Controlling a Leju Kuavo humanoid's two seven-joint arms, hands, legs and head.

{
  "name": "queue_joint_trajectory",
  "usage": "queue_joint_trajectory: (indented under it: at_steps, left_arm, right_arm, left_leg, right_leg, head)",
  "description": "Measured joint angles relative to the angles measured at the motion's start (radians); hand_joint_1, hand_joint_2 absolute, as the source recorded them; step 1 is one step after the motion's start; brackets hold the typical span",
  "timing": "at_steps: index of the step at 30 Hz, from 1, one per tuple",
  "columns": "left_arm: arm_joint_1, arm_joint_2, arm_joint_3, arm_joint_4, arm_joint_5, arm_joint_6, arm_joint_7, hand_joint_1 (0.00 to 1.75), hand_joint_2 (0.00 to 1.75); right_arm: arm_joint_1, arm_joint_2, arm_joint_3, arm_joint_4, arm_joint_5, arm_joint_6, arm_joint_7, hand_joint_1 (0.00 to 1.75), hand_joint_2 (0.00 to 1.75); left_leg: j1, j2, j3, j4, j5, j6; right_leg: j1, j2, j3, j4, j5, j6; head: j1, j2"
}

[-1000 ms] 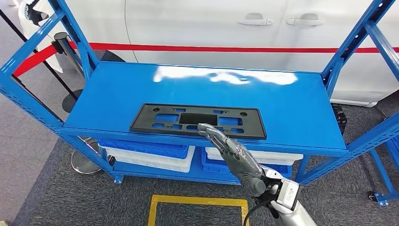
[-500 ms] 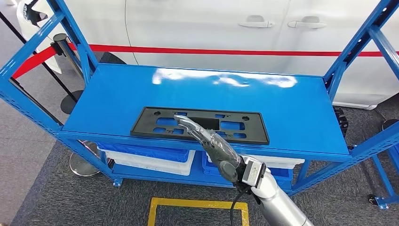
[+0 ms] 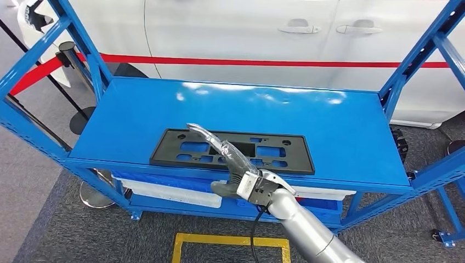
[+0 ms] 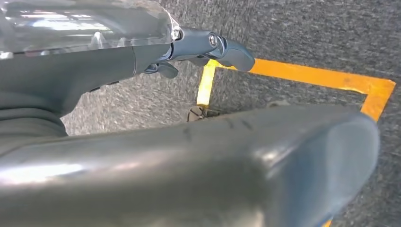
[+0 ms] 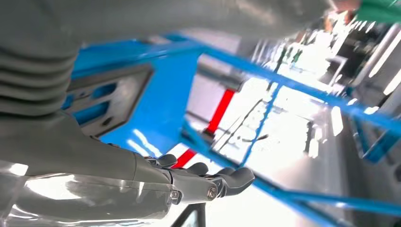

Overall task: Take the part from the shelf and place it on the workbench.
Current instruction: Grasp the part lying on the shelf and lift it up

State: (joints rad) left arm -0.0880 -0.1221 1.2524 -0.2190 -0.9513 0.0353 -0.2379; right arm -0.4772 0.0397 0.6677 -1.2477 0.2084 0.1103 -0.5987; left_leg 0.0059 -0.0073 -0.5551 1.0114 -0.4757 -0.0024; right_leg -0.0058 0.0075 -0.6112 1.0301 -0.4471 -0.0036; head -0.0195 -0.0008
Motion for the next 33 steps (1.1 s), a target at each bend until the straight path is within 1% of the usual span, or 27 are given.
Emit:
queue_joint_trajectory:
  at_steps: [2,3,4,5,6,7,8,9,10,11,12,13,14,16,17,18,19,21,22,23,24,26,27,28,30,32,33]
  left_arm:
    - [0.000,0.000,0.000,0.000,-0.001,0.001,-0.001,0.00,0.00]
    - [0.000,0.000,0.000,0.000,-0.001,0.001,0.000,0.00,0.00]
    - [0.000,0.000,0.000,0.000,-0.001,0.001,0.001,0.00,0.00]
    - [0.000,0.000,0.000,0.000,-0.001,0.001,0.002,0.00,0.00]
    - [0.001,0.000,0.000,0.000,-0.002,0.001,0.004,0.00,0.00]
    - [0.001,0.000,0.000,0.000,-0.003,0.001,0.007,0.00,0.00]
    - [0.001,0.000,0.000,0.000,-0.004,0.001,0.009,0.00,0.00]
    - [0.000,0.000,0.000,0.000,-0.004,0.001,0.012,0.00,0.00]
    - [-0.001,0.001,0.000,0.000,-0.005,0.001,0.015,0.00,0.00]
    - [-0.002,0.002,0.000,0.000,-0.005,0.001,0.017,0.00,0.00]
    - [-0.003,0.002,0.000,0.000,-0.005,0.001,0.019,0.00,0.00]
    - [-0.004,0.003,-0.001,0.000,-0.005,0.000,0.020,0.00,0.00]
    - [-0.005,0.003,-0.001,0.001,-0.005,0.000,0.021,0.00,0.00]
    - [-0.004,0.003,-0.001,0.001,-0.005,-0.001,0.022,0.00,0.00]
    - [-0.003,0.003,-0.001,0.001,-0.005,-0.002,0.023,0.00,0.00]
    - [-0.003,0.003,-0.001,0.001,-0.005,-0.003,0.022,0.00,0.00]
    - [-0.003,0.003,-0.001,0.001,-0.006,-0.004,0.022,0.00,0.00]
    - [-0.003,0.004,-0.001,0.001,-0.007,-0.006,0.020,0.00,0.00]
    - [-0.002,0.004,-0.001,0.001,-0.008,-0.007,0.020,0.00,0.00]
    - [0.000,0.004,-0.001,0.001,-0.010,-0.008,0.019,0.00,0.00]
    - [0.001,0.004,-0.001,0.001,-0.012,-0.008,0.018,0.00,0.00]
    - [0.001,0.004,-0.001,0.001,-0.015,-0.009,0.016,0.00,0.00]
    - [0.000,0.004,-0.001,0.001,-0.016,-0.010,0.015,0.00,0.00]
    - [0.000,0.004,-0.001,0.001,-0.016,-0.010,0.015,0.00,0.00]
    - [-0.001,0.004,-0.001,0.002,-0.018,-0.010,0.014,0.00,0.00]
    - [-0.001,0.005,-0.001,0.002,-0.021,-0.009,0.014,0.00,0.00]
    - [-0.001,0.006,-0.001,0.002,-0.022,-0.009,0.014,0.00,0.00]
  right_arm:
    - [-0.013,0.015,0.008,0.028,0.023,-0.027,0.004,0.00,1.75]
    - [-0.023,0.023,0.013,0.042,0.046,-0.051,0.013,0.00,1.75]
    - [-0.033,0.030,0.020,0.060,0.082,-0.085,0.026,0.00,1.75]
    - [-0.046,0.036,0.029,0.083,0.128,-0.128,0.042,0.00,1.75]
    - [-0.057,0.042,0.042,0.112,0.181,-0.175,0.059,0.00,1.75]
    - [-0.068,0.046,0.054,0.141,0.233,-0.219,0.073,0.00,1.75]
    - [-0.077,0.050,0.066,0.171,0.283,-0.261,0.086,0.00,1.75]
    - [-0.086,0.054,0.077,0.200,0.328,-0.297,0.094,0.00,1.75]
    - [-0.093,0.056,0.086,0.226,0.367,-0.326,0.100,0.00,1.75]
    - [-0.099,0.057,0.093,0.252,0.399,-0.352,0.101,0.00,1.75]
    - [-0.102,0.057,0.098,0.273,0.422,-0.371,0.097,0.00,1.75]
    - [-0.103,0.056,0.101,0.293,0.437,-0.387,0.087,0.00,1.75]
    - [-0.102,0.053,0.102,0.310,0.447,-0.401,0.075,0.00,1.75]
    - [-0.099,0.039,0.104,0.336,0.455,-0.420,0.048,0.00,1.75]
    - [-0.097,0.028,0.103,0.346,0.456,-0.427,0.035,0.00,1.75]
    - [-0.095,0.014,0.103,0.353,0.457,-0.432,0.023,0.00,1.75]
    - [-0.092,-0.002,0.102,0.360,0.458,-0.436,0.011,0.00,1.75]
    - [-0.079,-0.035,0.098,0.372,0.465,-0.444,-0.003,0.00,1.75]
    - [-0.070,-0.051,0.094,0.378,0.471,-0.449,-0.008,0.00,1.75]
    - [-0.062,-0.066,0.090,0.382,0.481,-0.456,-0.009,0.00,1.75]
    - [-0.056,-0.078,0.086,0.386,0.495,-0.467,-0.009,0.00,1.75]
    - [-0.052,-0.099,0.080,0.391,0.533,-0.499,0.005,0.00,1.75]
    - [-0.051,-0.107,0.077,0.393,0.559,-0.523,0.021,0.00,1.75]
    - [-0.050,-0.114,0.075,0.394,0.588,-0.550,0.040,0.00,1.75]
    - [-0.045,-0.125,0.074,0.397,0.659,-0.614,0.089,0.00,1.75]
    - [-0.038,-0.133,0.075,0.400,0.744,-0.684,0.148,0.00,1.75]
    - [-0.036,-0.136,0.075,0.401,0.788,-0.719,0.181,0.00,1.75]
  left_leg:
    - [0.002,0.001,-0.005,0.019,-0.016,-0.011]
    - [0.004,0.001,-0.021,0.054,-0.037,-0.016]
    - [0.006,0.002,-0.048,0.111,-0.065,-0.021]
    - [0.007,0.002,-0.084,0.180,-0.093,-0.025]
    - [0.008,0.002,-0.120,0.244,-0.112,-0.028]
    - [0.009,0.002,-0.144,0.282,-0.115,-0.031]
    - [0.009,0.002,-0.151,0.281,-0.097,-0.032]
    - [0.010,0.002,-0.139,0.242,-0.063,-0.031]
    - [0.010,0.002,-0.111,0.173,-0.020,-0.029]
    - [0.009,0.002,-0.080,0.105,0.012,-0.025]
    - [0.007,0.001,-0.055,0.051,0.031,-0.021]
    - [0.005,0.000,-0.041,0.019,0.038,-0.016]
    - [0.003,0.000,-0.037,0.011,0.033,-0.011]
    - [0.006,0.000,-0.037,0.004,0.036,0.000]
    - [0.008,0.000,-0.035,0.000,0.038,0.008]
    - [0.009,0.001,-0.033,-0.004,0.040,0.014]
    - [0.010,0.002,-0.032,-0.006,0.040,0.020]
    - [0.007,0.002,-0.032,-0.006,0.039,0.027]
    - [0.005,0.001,-0.031,-0.005,0.038,0.029]
    - [0.004,0.001,-0.031,-0.004,0.036,0.030]
    - [0.003,0.001,-0.029,-0.003,0.034,0.030]
    - [0.001,0.001,-0.024,0.001,0.028,0.027]
    - [-0.001,0.001,-0.024,0.004,0.025,0.025]
    - [-0.002,0.001,-0.024,0.006,0.023,0.021]
    - [-0.005,0.001,-0.024,0.006,0.021,0.013]
    - [-0.005,0.001,-0.024,0.011,0.012,0.003]
    - [-0.005,0.001,-0.033,0.033,-0.005,-0.003]
  right_leg:
    - [-0.004,0.000,0.006,-0.008,0.001,-0.009]
    - [-0.006,-0.001,0.009,-0.012,0.001,-0.015]
    - [-0.007,-0.002,0.013,-0.014,0.000,-0.019]
    - [-0.008,-0.003,0.014,-0.014,-0.002,-0.022]
    - [-0.007,-0.003,0.015,-0.014,-0.003,-0.023]
    - [-0.007,-0.003,0.017,-0.013,-0.004,-0.024]
    - [-0.007,-0.002,0.019,-0.013,-0.006,-0.023]
    - [-0.007,-0.001,0.023,-0.012,-0.009,-0.022]
    - [-0.007,0.000,0.028,-0.012,-0.012,-0.020]
    - [-0.006,0.000,0.032,-0.011,-0.016,-0.016]
    - [-0.004,0.000,0.033,-0.009,-0.019,-0.012]
    - [-0.002,0.000,0.034,-0.009,-0.021,-0.007]
    - [-0.001,-0.001,0.033,-0.010,-0.021,-0.003]
    - [0.000,-0.001,0.034,-0.012,-0.022,0.006]
    - [-0.001,-0.002,0.031,-0.001,-0.031,0.011]
    - [0.000,-0.002,0.018,0.028,-0.051,0.015]
    - [-0.001,-0.002,-0.006,0.079,-0.080,0.018]
    - [-0.002,-0.002,-0.074,0.212,-0.137,0.021]
    - [-0.002,-0.002,-0.100,0.258,-0.147,0.022]
    - [-0.002,-0.002,-0.109,0.267,-0.136,0.022]
    - [-0.002,-0.002,-0.099,0.237,-0.107,0.020]
    - [0.000,-0.003,-0.038,0.104,-0.035,0.011]
    - [0.002,-0.003,-0.012,0.046,-0.013,0.007]
    - [0.004,-0.004,0.004,0.010,-0.003,0.004]
    - [0.008,-0.003,0.010,-0.007,-0.004,0.001]
    - [0.001,-0.003,0.015,-0.014,-0.001,-0.007]
    - [-0.004,-0.004,0.018,-0.019,0.001,-0.012]
  head:
    - [0.000,0.000]
    - [0.000,0.000]
    - [-0.001,0.000]
    - [-0.001,0.000]
    - [-0.001,0.000]
    - [-0.001,0.000]
    - [-0.001,0.000]
    - [-0.001,0.000]
    - [-0.001,0.000]
    - [-0.001,0.000]
    - [-0.001,0.000]
    - [-0.001,0.000]
    - [0.000,0.000]
    - [0.000,0.000]
    - [0.000,0.000]
    - [0.000,0.000]
    - [0.000,0.000]
    - [0.000,0.000]
    - [0.000,0.000]
    - [0.000,0.000]
    - [0.000,0.000]
    - [0.000,0.000]
    - [0.000,0.000]
    - [0.000,0.000]
    - [0.000,0.000]
    - [-0.001,0.000]
    - [-0.002,0.000]
